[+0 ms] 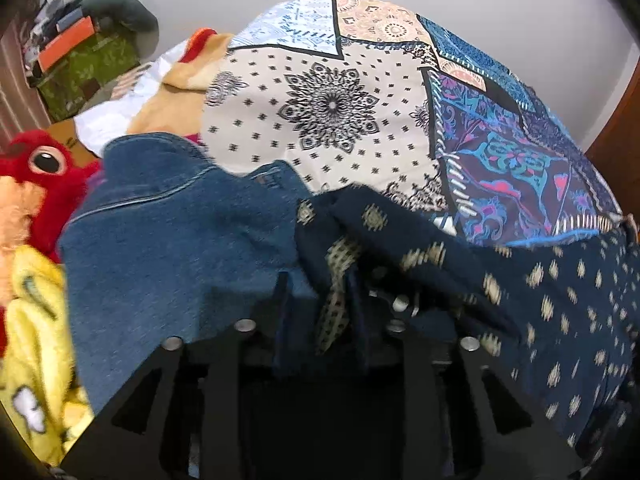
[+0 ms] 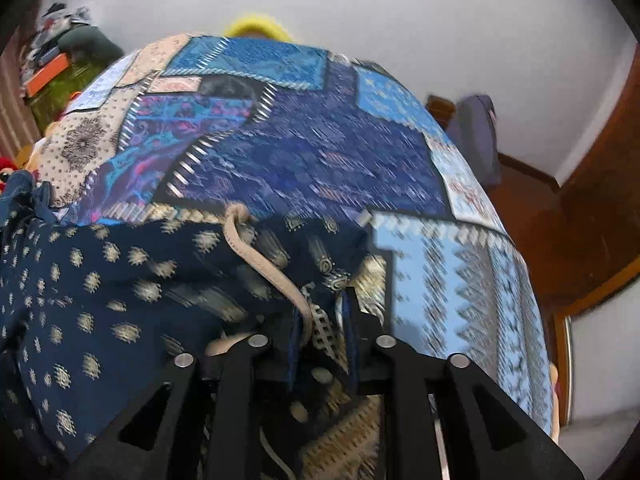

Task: Fold large clothes

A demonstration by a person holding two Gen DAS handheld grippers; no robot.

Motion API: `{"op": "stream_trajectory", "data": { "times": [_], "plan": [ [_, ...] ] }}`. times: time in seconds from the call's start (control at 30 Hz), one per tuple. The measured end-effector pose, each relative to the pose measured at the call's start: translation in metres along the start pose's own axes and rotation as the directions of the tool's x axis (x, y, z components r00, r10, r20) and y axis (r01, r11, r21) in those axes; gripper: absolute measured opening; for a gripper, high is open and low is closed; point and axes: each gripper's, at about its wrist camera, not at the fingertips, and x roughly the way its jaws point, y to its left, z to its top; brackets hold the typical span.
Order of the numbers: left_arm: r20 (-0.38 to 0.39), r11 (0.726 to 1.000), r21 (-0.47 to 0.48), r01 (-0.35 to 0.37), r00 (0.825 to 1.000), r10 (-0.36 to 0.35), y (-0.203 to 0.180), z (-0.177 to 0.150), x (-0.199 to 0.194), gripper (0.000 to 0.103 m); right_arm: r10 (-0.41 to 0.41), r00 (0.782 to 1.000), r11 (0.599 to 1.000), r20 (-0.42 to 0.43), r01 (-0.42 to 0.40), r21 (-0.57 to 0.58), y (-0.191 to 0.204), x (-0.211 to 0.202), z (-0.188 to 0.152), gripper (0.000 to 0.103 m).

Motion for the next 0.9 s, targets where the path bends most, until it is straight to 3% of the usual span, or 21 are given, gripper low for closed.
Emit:
{"op": "stream_trajectory", "data": {
  "times": [0.03,0.07,0.33,0.67,0.9],
  "plan": [
    [0.003,1.0,0.004,-0.006,1.0,0.006,0.001,-0.001,-0.004,0.035,-0.066,0.998,0.998,0.002,0.066,0.01,-0.005,-0.003,-0.002,0.071],
    [-0.002,1.0,0.011,-0.015,1.0,0.015,0.001,-0.005,-0.009,0.035,-0.119,0.993,0.993,0.006,0.119,0.017,-0.009,-0.005,-0.005,0.091],
    [0.032,0.996,0.081,-0.033,0.999,0.03,-0.007,-0.023,-0.065,0.039,0.013,1.0,0.995,0.025,-0.016,0.094,-0.031,-0.065,-0.029,0.091],
    [0.141,0.984,0.178,0.012,0.989,-0.037,-0.03,-0.068,-0.174,0.049,0.138,0.979,0.989,0.151,-0.145,0.034,-0.001,-0.189,-0.074,0.092],
    [0.169,0.973,0.229,0.002,0.985,-0.042,-0.027,-0.118,-0.224,0.061,0.189,0.97,0.982,0.154,-0.186,-0.034,0.02,-0.247,-0.134,0.092]
  ]
}}
